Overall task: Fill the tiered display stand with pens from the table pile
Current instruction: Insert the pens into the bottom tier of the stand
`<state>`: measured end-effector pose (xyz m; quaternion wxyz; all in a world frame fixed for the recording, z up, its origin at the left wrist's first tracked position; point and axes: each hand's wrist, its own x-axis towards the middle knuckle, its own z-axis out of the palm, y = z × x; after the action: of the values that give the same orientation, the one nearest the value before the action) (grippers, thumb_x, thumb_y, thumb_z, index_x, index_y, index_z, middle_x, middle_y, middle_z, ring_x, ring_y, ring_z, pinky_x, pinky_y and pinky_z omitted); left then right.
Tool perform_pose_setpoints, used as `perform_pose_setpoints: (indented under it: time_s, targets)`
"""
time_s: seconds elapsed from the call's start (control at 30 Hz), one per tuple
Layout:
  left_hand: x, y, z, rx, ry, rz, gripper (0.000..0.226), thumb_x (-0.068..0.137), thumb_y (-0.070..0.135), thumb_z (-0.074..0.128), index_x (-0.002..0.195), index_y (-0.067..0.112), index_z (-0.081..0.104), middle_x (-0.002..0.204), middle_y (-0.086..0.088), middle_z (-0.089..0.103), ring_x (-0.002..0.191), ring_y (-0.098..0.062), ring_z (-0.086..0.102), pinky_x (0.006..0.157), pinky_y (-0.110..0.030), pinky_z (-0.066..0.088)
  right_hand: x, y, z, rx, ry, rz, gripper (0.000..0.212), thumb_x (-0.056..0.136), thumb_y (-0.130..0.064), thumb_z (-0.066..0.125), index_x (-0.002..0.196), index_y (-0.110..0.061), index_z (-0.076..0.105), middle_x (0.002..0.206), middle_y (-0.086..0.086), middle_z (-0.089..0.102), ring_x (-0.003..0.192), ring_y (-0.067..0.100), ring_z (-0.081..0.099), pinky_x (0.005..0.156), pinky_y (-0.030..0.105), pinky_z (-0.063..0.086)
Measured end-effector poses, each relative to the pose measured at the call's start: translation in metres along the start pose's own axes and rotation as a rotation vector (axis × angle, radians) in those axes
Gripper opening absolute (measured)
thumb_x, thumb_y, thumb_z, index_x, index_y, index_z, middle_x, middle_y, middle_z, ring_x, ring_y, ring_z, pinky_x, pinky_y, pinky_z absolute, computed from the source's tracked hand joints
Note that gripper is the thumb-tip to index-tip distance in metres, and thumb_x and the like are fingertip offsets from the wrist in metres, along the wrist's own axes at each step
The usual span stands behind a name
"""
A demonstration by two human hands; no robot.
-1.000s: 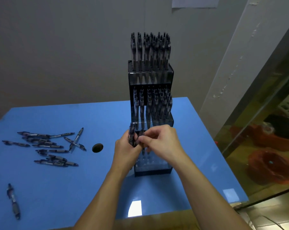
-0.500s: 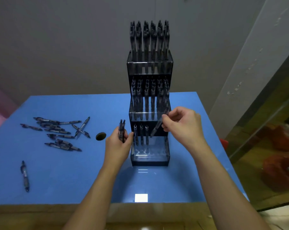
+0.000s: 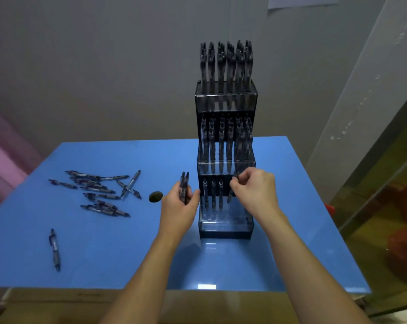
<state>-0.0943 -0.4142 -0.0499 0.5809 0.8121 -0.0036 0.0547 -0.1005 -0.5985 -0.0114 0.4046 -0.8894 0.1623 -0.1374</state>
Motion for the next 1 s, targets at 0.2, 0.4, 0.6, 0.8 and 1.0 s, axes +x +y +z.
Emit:
perform_pose_setpoints:
  time_s: [0.2, 0.4, 0.6, 0.8, 1.0]
  targets:
    - [-0.005, -0.004, 0.001, -0.024, 0.011, -0.009, 0.029, 0.097, 0.019, 0.069, 0.076, 0.016, 0.048, 0.056, 0.011, 0.043, 0.051, -0.008, 0.038, 0.052, -0.017, 0.040, 0.001, 0.004, 0.009, -0.074, -0.038, 0.032, 0.028, 0.093, -0.021, 0.068, 0.070, -0.006, 0.066, 0.067, 0.005, 0.066, 0.064, 0.013, 0.062, 0.055, 0.019, 0.044]
    - [-0.010, -0.006, 0.009, -0.053, 0.020, -0.024, 0.029, 0.096, 0.017, 0.069, 0.077, 0.015, 0.048, 0.053, 0.013, 0.043, 0.048, -0.005, 0.038, 0.051, -0.017, 0.039, -0.006, 0.007, 0.022, -0.144, -0.138, 0.027, 0.032, 0.094, -0.022, 0.066, 0.078, 0.005, 0.068, 0.078, 0.018, 0.071, 0.074, 0.031, 0.069, 0.066, 0.040, 0.061]
    - [-0.011, -0.003, 0.014, -0.068, -0.022, -0.038, 0.029, 0.096, 0.017, 0.070, 0.077, 0.016, 0.048, 0.054, 0.012, 0.043, 0.050, -0.007, 0.039, 0.051, -0.017, 0.040, -0.001, 0.005, 0.019, -0.239, -0.185, 0.030, 0.033, 0.093, -0.026, 0.069, 0.069, -0.003, 0.063, 0.069, 0.011, 0.066, 0.067, 0.027, 0.065, 0.063, 0.036, 0.058]
    - [-0.010, 0.001, 0.015, -0.119, -0.134, -0.036, 0.024, 0.095, 0.011, 0.069, 0.081, 0.014, 0.051, 0.058, 0.006, 0.045, 0.054, -0.012, 0.040, 0.051, -0.020, 0.040, -0.001, -0.002, -0.003, -0.196, -0.323, -0.016, 0.017, 0.081, -0.037, 0.084, 0.078, -0.023, 0.074, 0.070, -0.006, 0.070, 0.069, 0.012, 0.066, 0.059, 0.028, 0.053]
    - [-0.008, 0.013, 0.019, -0.177, -0.240, 0.019, 0.027, 0.095, 0.000, 0.062, 0.085, 0.026, 0.063, 0.059, 0.005, 0.045, 0.054, -0.013, 0.037, 0.050, -0.022, 0.036, 0.001, -0.020, -0.011, 0.298, -0.493, -0.165, 0.024, 0.086, -0.016, 0.082, 0.106, -0.027, 0.077, 0.071, -0.004, 0.069, 0.056, 0.017, 0.063, 0.056, 0.030, 0.056]
